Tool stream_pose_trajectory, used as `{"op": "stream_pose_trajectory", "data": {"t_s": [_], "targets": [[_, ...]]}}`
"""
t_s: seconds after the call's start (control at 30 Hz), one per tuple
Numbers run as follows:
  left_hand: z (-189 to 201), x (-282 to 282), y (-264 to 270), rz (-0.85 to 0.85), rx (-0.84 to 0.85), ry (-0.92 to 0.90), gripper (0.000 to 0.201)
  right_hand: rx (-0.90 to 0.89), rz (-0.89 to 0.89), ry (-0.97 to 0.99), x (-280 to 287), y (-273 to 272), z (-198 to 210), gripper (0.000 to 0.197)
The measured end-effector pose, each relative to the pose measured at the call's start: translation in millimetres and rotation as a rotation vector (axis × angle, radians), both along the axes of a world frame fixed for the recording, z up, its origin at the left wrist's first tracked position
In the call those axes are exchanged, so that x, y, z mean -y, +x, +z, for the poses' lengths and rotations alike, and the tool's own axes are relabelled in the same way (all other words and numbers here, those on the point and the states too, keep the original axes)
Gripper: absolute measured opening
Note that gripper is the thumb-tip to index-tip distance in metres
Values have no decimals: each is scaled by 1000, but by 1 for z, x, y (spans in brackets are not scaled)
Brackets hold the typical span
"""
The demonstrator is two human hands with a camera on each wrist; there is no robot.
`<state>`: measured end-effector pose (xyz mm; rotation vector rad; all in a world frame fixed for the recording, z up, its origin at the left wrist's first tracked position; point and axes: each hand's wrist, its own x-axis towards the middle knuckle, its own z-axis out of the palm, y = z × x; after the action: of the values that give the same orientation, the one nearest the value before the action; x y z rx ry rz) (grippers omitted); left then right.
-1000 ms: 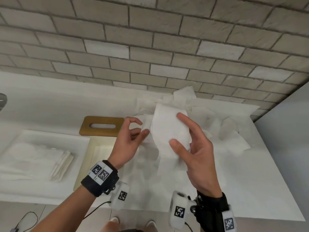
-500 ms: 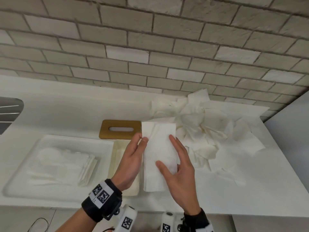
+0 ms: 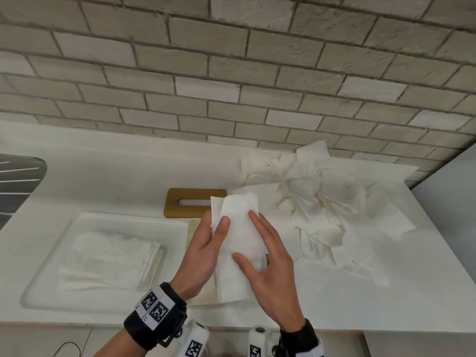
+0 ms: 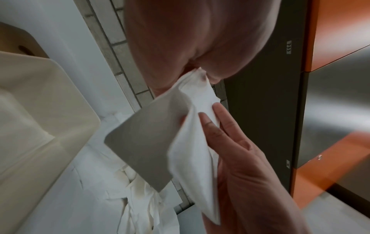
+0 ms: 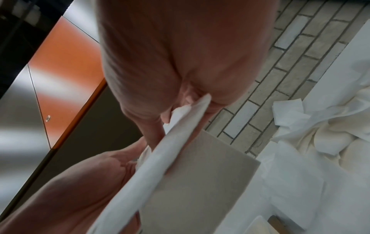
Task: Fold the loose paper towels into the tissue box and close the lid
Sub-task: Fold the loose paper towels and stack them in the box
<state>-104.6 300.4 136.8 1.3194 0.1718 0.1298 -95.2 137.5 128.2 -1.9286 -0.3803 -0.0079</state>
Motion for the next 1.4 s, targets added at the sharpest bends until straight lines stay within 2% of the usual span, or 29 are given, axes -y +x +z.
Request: {"op": "stream_pose_trajectory", "data": {"t_s": [0.13,0.27,0.37,0.47,0.53,0.63,0.73,0.8,0.87,0.97,1.03,1.13,1.23,1.3,1.4], "targets": [[-3,-3,0,24,-5,93,35,7,32,3,-6,1,1,79],[-4,-15,3,54,-19,100,36,51,-223,53,-9,10,5,79],[-5,-23,9,84,-8,108,35,-60,-84,108,-20,14,-7,64],[-18,-39,22,178,-30,163,30,-145,47,38,-32,12,-26,36],[-35,-56,34,194,-55,303,27,-137,60,-99,-38,10,-41,21],[-64,-84,54,124,-95,646,32,-260,78,-346,-51,7,-64,17],[-84,-96,65,28,-58,834,37,-419,148,-555,-70,9,-85,23],[-91,-96,67,-7,-11,961,30,-443,201,-669,-83,12,-95,32],[-96,-91,64,-151,-22,1122,19,-438,212,-712,-91,14,-97,38],[-106,-76,57,-544,-88,1523,18,-431,307,-839,-91,20,-92,49],[-110,-68,54,-644,-92,1698,23,-414,253,-717,-71,25,-79,43],[-101,-54,50,-496,-127,1576,21,-298,39,-507,-16,42,-67,20],[-74,-21,45,-309,-9,1460,11,-194,-143,-462,59,63,-70,10],[-55,14,43,-259,77,1379,7,-177,-216,-522,114,81,-80,21],[-48,72,54,-257,114,1325,10,-105,-256,-703,188,119,-90,50]]}}
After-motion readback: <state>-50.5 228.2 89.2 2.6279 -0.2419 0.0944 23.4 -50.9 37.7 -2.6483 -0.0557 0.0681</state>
